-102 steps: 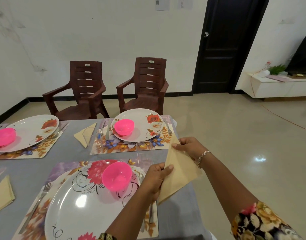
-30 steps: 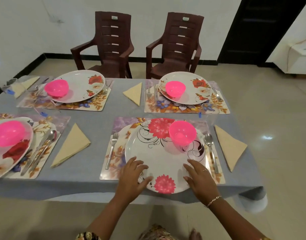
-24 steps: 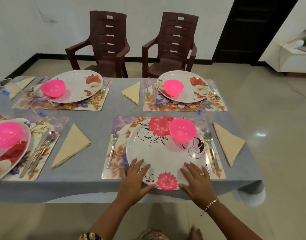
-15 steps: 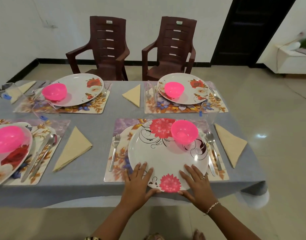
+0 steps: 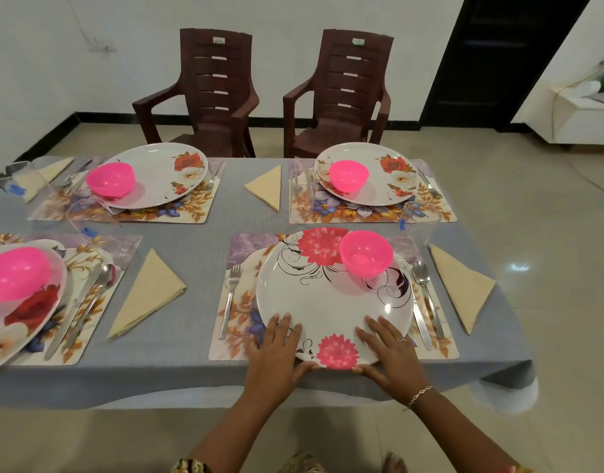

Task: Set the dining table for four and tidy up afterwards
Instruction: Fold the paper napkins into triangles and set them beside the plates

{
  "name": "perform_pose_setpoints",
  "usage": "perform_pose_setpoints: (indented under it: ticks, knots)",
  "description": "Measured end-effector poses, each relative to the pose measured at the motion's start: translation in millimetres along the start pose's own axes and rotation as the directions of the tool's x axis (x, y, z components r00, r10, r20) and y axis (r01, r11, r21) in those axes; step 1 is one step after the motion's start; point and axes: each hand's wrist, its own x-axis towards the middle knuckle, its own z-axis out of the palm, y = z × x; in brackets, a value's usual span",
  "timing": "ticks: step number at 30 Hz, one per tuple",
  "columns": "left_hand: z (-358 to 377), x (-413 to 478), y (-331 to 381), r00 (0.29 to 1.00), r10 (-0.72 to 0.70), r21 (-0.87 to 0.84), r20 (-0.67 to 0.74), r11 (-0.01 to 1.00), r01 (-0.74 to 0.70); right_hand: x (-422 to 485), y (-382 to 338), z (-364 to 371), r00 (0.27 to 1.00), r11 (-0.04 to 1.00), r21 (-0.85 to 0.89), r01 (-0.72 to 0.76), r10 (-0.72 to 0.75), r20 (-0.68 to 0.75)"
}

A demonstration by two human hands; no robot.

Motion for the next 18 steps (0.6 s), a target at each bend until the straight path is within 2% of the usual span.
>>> perform_pose_setpoints:
  ticks: [6, 9, 12, 14, 18]
  knots:
    - [-11.2, 0.6, 6.5, 0.997, -0.041, -0.001, -0.061, 0.999, 0.041, 10.7, 2.4, -1.5, 1.0, 1.0, 0.011, 0.011, -0.011, -0.016]
    - [-12.7, 1.3, 9.7, 0.997, -0.075, -0.007, 0.001, 0.997, 0.075, 13.7, 4.4, -3.1, 0.998, 0.998, 0.018, 0.055, -0.055, -0.039]
    - [-16.2, -0.4, 11.5, 0.997, -0.079, 0.016, 0.006, 0.997, 0.079, 13.5, 5.9, -3.1, 0.998, 0.993, 0.104, 0.05, -0.045, -0.043]
    - [-17.4, -0.4, 12.2, 0.997, -0.079, 0.031, 0.012, 0.996, 0.078, 12.4, 4.5, -3.3, 0.997, 0.994, 0.106, 0.04, -0.034, -0.062]
    - [-16.4, 0.1, 12.9, 0.997, -0.076, 0.039, 0.008, 0.996, 0.076, 10.5, 1.3, -7.5, 1.0, 0.998, 0.065, 0.008, -0.007, -0.005]
